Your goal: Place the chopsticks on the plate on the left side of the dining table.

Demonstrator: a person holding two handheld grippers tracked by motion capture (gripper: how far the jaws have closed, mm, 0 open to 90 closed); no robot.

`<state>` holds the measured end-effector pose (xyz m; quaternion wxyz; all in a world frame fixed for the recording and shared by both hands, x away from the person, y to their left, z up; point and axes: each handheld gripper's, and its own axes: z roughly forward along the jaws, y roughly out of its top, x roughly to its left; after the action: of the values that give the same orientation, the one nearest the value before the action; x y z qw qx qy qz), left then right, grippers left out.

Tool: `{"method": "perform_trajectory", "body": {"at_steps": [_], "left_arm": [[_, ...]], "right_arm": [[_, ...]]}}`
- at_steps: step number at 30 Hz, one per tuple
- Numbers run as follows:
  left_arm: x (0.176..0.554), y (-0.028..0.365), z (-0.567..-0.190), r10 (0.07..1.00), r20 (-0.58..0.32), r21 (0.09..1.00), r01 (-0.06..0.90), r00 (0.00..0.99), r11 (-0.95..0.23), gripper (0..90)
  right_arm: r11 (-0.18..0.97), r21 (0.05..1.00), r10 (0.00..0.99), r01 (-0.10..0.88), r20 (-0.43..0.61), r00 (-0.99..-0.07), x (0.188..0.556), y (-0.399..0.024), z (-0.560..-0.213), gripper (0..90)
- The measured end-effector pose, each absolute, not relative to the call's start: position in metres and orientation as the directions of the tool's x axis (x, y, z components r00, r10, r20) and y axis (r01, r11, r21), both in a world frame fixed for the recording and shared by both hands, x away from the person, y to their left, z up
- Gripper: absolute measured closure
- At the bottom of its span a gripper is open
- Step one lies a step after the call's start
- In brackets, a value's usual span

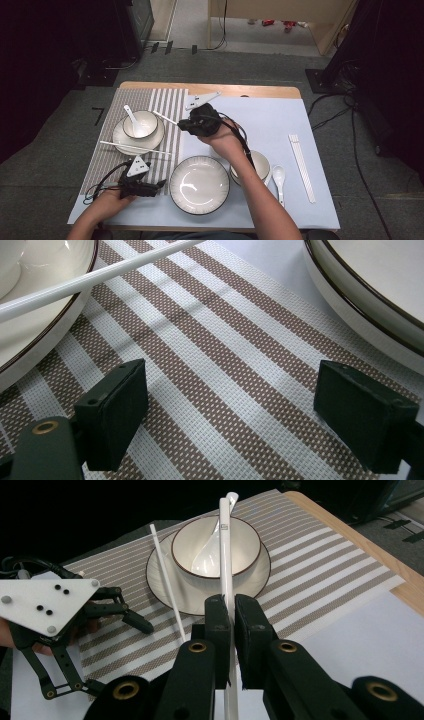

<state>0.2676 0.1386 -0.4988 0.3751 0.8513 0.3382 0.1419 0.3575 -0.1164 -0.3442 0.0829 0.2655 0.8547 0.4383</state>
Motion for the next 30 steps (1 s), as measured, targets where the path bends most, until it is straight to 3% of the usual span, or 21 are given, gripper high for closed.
{"method": "perform_trajectory", "body": {"at_steps": [30], "left_arm": [[0.268,0.139,-0.499,0.683,-0.011,0.735,0.469,0.731,-0.49,14.6]], "right_arm": [[0.502,0.784,0.47,0.366,0.108,-0.876,0.361,-0.08,-0.355,85.6]]}}
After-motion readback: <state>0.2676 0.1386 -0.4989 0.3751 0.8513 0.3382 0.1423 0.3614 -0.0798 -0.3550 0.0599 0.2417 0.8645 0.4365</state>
